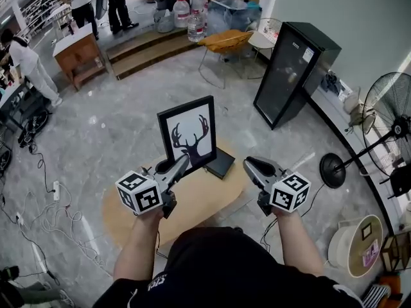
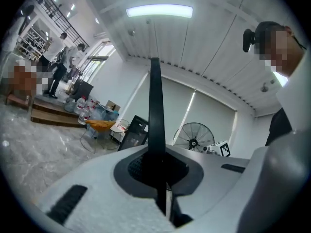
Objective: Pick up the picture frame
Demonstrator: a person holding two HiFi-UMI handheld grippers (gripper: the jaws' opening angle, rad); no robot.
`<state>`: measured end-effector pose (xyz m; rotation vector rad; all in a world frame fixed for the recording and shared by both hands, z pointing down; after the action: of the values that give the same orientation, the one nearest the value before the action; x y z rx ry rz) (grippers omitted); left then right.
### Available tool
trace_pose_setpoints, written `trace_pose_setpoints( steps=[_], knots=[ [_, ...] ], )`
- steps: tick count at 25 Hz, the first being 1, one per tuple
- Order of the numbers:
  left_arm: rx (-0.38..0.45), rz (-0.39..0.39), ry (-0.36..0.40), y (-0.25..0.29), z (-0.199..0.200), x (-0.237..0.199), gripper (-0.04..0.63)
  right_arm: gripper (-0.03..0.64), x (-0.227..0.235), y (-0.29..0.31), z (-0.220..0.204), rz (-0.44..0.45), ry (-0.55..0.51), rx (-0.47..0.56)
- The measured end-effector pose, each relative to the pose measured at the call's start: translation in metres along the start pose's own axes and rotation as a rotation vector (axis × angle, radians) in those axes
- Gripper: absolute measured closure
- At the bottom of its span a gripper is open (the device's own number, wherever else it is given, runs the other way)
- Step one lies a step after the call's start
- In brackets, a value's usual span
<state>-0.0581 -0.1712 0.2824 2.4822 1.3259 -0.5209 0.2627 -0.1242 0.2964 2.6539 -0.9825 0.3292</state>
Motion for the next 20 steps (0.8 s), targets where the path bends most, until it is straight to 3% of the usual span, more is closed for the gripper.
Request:
trace_pose_setpoints(
  steps=[9,15,20],
  knots=[
    [0.036,0.178,0.069,0.032,0.004,0.044,0.580,0.600,0.074,-0.079,0.026,-0.040,-0.044,0.077],
    [0.104,0.286,0.048,0.006,0.011,0.054,0.580,0.612,0.066,-0.089,0.043,-0.009,-0.085,0.059],
    [0.104,0.328,0.103,-0.001,0.015,0.061,0.580,0.612,0.065,-0.093,0.063,-0.008,-0.131,0.120]
  ],
)
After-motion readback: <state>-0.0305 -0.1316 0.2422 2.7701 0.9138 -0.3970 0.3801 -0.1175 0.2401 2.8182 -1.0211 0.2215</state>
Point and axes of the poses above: the fingertips, and each gripper's own axes: y forward along the fingers, x to its right, z out of its top, the point moved 10 cm from there along -y, backward along the fingers, and after that the axes turned 1 degree about z, right-handed, at the moved point
